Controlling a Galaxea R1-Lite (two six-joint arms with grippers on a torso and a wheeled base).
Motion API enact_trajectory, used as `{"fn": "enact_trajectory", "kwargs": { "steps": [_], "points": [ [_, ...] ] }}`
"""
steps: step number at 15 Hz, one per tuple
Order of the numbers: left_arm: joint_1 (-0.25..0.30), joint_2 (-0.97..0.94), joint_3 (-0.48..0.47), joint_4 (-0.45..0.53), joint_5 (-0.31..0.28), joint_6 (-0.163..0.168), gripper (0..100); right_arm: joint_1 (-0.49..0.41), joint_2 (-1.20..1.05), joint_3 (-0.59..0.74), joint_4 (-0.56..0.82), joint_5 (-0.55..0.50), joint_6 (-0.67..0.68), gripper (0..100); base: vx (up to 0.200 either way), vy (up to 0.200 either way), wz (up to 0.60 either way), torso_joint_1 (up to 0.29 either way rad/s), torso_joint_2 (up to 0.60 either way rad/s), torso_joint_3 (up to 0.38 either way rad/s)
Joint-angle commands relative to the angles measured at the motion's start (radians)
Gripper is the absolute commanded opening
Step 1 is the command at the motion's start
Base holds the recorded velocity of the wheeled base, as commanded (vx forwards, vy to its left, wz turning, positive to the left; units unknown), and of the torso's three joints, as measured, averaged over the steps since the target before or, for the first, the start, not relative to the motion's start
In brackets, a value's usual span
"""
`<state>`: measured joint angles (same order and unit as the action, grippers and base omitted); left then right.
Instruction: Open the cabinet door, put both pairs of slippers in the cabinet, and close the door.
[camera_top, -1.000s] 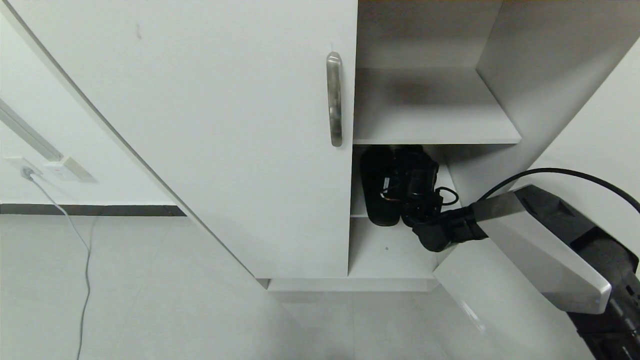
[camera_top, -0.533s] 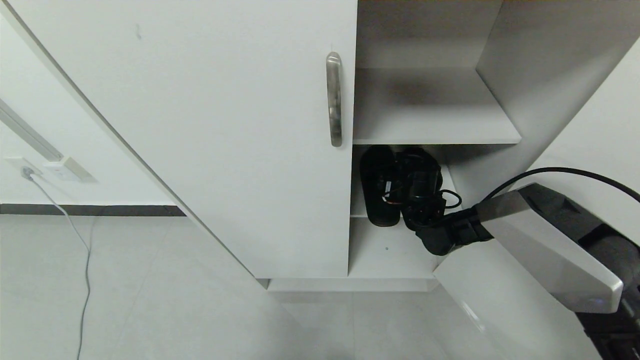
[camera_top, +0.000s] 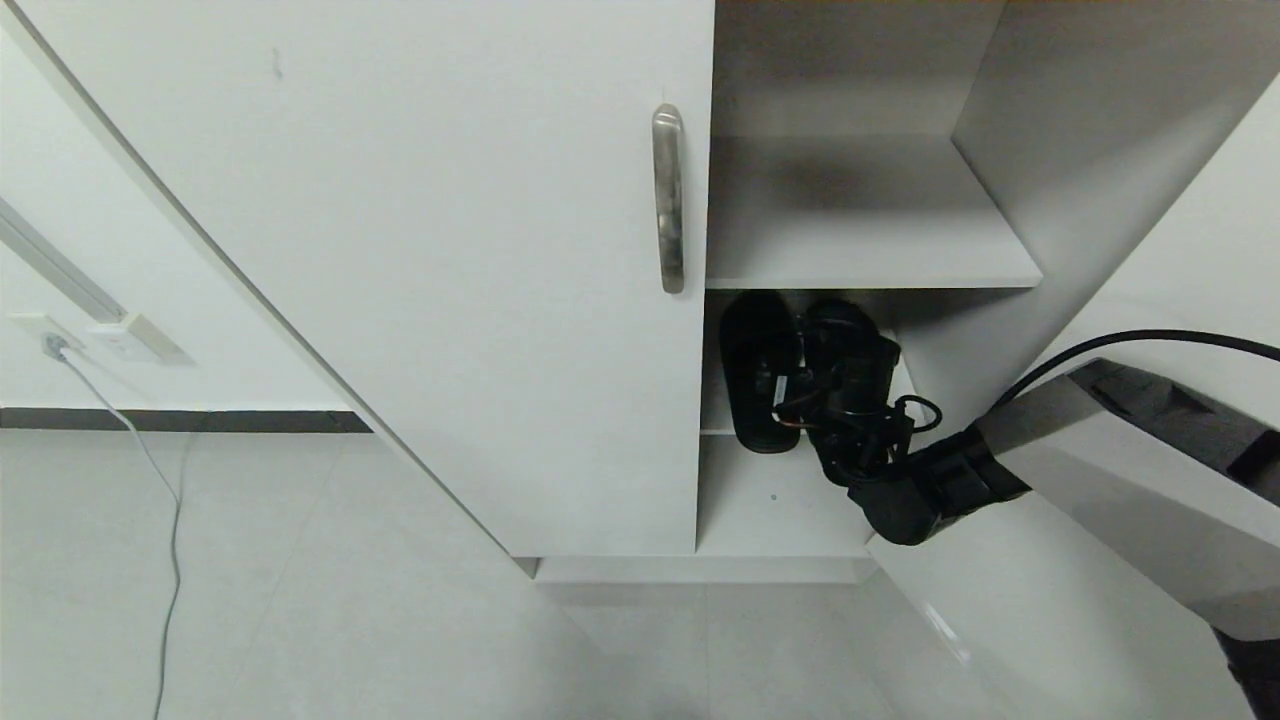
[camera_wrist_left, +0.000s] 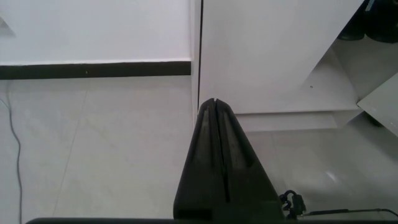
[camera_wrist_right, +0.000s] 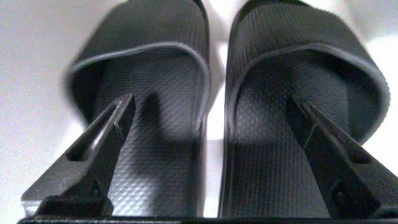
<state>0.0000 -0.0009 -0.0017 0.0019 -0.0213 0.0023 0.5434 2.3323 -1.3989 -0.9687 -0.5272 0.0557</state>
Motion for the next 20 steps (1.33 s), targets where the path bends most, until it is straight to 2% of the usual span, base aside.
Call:
{"fn": "enact_trajectory", "kwargs": {
  "steps": [1, 4, 8, 10, 17, 20],
  "points": [
    [0.000, 0.001, 0.000, 0.000, 0.000, 0.002, 0, 0.023, -0.113, 0.132, -0.027, 0.003, -0.001, 100, 0.000, 0.000, 0.00, 0.000, 0.00, 0.000],
    [0.000, 0.001, 0.000, 0.000, -0.002, 0.001, 0, 0.061, -0.235, 0.321, -0.058, 0.003, -0.001, 100, 0.000, 0.000, 0.00, 0.000, 0.00, 0.000],
    [0.000, 0.001, 0.000, 0.000, 0.000, 0.001, 0, 0.145, -0.360, 0.597, -0.165, 0.000, -0.001, 100, 0.000, 0.000, 0.00, 0.000, 0.00, 0.000],
    [0.000, 0.001, 0.000, 0.000, -0.002, 0.002, 0, 0.176, -0.401, 0.684, -0.203, 0.000, -0.001, 100, 0.000, 0.000, 0.00, 0.000, 0.00, 0.000],
    [0.000, 0.002, 0.000, 0.000, -0.002, 0.002, 0, 0.188, -0.395, 0.701, -0.216, 0.003, 0.006, 100, 0.000, 0.000, 0.00, 0.000, 0.00, 0.000],
    [0.000, 0.001, 0.000, 0.000, -0.002, 0.001, 0, 0.191, -0.396, 0.706, -0.216, 0.000, 0.006, 100, -0.200, 0.000, 0.00, 0.007, 0.00, 0.002]
  ]
}}
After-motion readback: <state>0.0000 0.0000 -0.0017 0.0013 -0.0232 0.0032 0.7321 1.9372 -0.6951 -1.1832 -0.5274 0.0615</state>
